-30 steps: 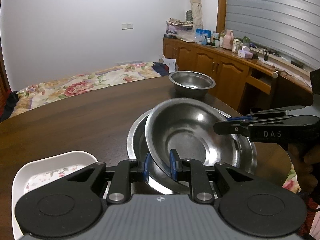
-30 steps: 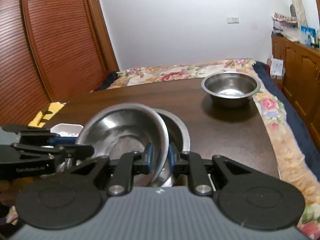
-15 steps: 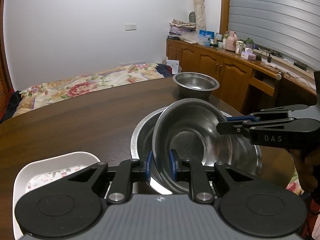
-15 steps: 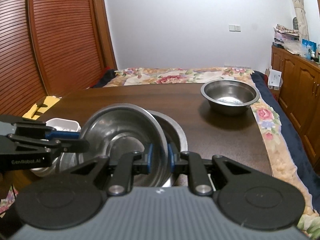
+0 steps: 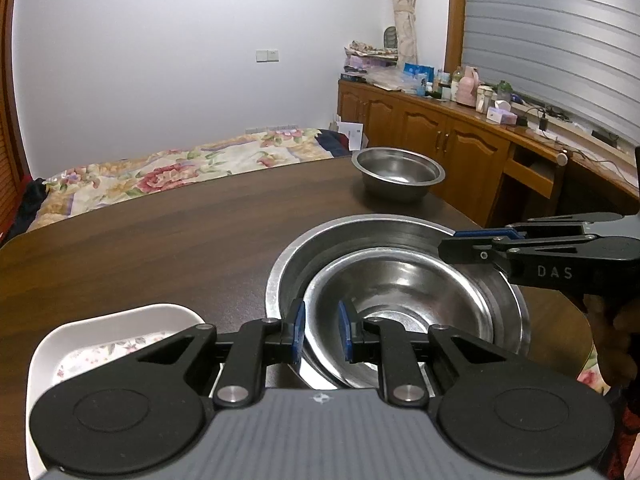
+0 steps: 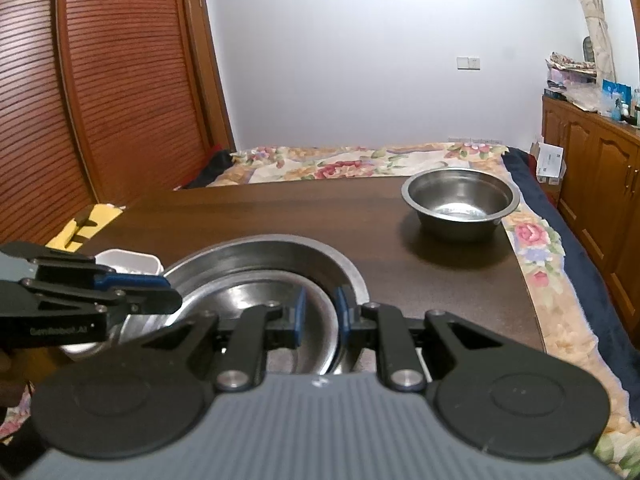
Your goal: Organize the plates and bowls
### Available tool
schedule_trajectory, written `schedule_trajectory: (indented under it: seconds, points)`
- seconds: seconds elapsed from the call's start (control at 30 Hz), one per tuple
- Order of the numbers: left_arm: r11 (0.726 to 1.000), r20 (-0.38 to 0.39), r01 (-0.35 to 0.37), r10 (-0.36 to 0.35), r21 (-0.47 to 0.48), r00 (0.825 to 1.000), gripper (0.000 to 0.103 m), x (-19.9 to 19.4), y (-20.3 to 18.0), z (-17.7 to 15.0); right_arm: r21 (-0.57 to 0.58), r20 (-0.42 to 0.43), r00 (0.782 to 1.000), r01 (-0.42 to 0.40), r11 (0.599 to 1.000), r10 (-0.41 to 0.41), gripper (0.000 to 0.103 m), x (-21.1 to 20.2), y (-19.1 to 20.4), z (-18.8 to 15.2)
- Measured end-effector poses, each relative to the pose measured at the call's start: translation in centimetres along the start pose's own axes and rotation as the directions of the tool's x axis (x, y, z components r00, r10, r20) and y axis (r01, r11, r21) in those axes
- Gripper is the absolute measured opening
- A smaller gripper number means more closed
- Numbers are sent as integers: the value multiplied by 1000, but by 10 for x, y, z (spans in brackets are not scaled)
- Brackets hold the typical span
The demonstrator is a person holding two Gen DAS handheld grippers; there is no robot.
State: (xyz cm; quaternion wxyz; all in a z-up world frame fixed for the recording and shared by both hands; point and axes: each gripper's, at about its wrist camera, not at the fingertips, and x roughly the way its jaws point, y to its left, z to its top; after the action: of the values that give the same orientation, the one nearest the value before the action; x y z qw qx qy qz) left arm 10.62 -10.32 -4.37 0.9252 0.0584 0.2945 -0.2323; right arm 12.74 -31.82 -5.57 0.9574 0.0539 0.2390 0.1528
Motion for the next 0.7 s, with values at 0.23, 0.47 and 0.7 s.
schedule_trajectory:
  seconds: [0.23,0.47,0.7]
  points:
    - [1000,21,-4,4,-3,1000,22,-7,2,5,1,34,999,-15,1000,15,19,-12,5,7]
    - [1000,37,-16,15,2,999,22,-14,3,15,-17,82,996,-19,1000,20,19,-27,7,17]
    - [1000,67,-19,17,24,998,22,-24,-1,26,-28,113,994,6,1000,-2,19,-39,1,25]
